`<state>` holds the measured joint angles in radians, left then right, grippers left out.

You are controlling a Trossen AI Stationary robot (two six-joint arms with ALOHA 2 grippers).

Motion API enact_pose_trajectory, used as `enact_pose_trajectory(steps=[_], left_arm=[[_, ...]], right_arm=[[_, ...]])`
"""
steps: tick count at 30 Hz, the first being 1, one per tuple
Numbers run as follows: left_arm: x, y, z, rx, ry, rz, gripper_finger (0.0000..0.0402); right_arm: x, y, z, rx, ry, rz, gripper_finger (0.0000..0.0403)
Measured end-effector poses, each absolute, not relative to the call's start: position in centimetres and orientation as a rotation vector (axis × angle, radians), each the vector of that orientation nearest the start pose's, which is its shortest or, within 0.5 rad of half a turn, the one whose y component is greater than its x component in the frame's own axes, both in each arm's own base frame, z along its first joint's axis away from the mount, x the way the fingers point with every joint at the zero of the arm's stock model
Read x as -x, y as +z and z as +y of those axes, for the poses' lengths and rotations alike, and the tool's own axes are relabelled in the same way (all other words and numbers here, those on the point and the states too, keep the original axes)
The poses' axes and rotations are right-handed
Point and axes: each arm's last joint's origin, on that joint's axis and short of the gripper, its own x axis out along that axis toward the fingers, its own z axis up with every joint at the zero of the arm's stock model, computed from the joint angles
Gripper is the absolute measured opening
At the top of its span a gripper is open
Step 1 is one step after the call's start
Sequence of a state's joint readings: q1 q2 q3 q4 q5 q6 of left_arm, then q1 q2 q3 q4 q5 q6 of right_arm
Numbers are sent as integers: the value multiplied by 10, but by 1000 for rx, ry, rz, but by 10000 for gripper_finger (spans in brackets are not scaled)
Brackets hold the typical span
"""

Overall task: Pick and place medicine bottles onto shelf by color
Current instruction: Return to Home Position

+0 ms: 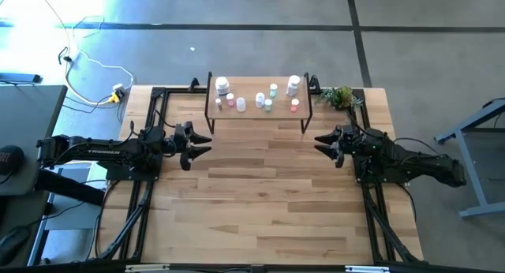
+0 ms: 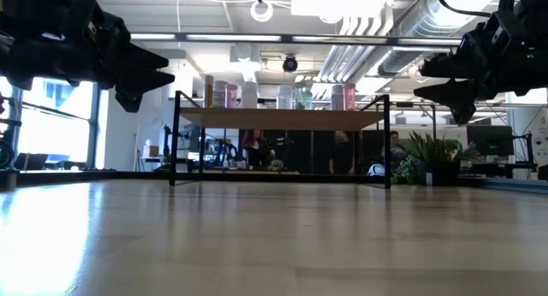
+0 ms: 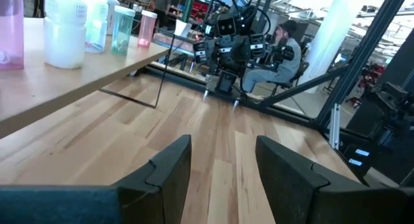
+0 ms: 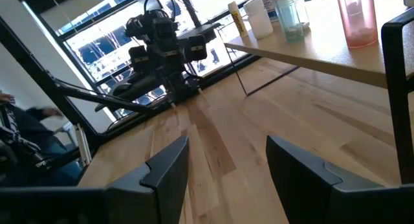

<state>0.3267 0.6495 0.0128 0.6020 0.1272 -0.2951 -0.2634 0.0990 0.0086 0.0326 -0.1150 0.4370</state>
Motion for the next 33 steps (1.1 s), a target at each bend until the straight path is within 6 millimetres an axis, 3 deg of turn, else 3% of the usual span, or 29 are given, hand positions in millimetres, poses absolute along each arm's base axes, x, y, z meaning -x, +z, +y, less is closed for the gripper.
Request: enact_pose_trajectory(steps=[33], left_arm=[[-92,211,25,192,106,-463,163]], right_arm=[[-100,162,-24,-447,-159,24,197]])
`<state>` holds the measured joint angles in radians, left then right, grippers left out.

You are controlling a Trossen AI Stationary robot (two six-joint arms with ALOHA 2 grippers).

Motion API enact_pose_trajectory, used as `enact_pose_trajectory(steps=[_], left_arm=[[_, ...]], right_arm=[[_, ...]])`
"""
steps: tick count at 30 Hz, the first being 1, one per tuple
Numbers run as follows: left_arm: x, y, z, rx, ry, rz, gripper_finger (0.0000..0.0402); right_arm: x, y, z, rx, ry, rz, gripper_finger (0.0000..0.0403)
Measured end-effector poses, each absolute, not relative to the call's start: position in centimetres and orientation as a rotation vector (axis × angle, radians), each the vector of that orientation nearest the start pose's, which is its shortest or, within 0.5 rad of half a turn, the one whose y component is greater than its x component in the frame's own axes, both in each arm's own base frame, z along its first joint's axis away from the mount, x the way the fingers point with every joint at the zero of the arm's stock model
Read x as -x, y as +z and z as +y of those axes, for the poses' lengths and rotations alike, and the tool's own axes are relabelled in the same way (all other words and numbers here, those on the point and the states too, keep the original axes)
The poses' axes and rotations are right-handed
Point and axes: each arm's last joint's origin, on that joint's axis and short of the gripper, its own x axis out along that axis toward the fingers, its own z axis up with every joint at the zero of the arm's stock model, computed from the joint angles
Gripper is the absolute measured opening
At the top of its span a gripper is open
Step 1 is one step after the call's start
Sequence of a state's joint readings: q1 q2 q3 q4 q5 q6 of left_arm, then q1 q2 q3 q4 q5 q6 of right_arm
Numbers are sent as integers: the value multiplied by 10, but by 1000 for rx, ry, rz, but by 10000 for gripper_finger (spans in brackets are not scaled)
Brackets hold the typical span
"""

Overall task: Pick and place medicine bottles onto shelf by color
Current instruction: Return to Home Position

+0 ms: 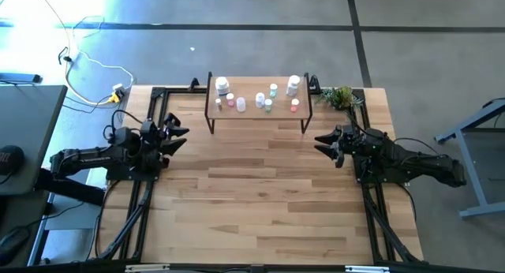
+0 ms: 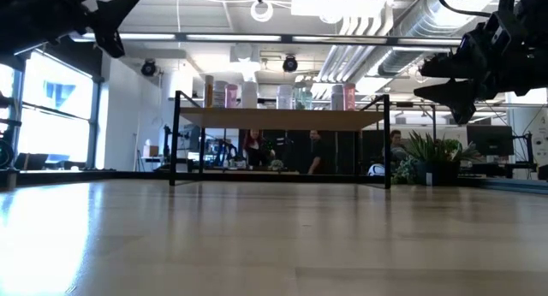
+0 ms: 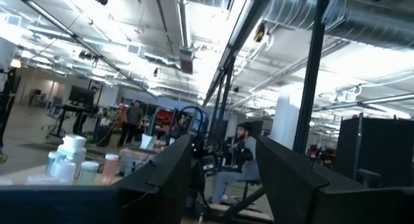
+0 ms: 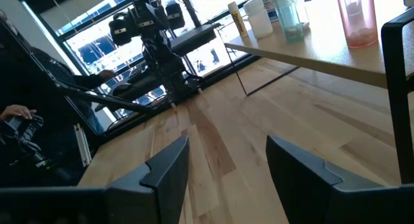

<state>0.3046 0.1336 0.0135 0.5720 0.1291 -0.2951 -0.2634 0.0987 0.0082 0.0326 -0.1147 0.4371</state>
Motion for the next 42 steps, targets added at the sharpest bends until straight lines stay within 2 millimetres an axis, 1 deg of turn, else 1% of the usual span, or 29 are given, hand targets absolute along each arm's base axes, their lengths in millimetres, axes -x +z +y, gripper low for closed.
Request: enact_pose_trajectory(steps=[42], left_arm=[[-91,212,25,189,108,-474,163]], right_arm=[[-100,162,-24,-447,-159,23,197]])
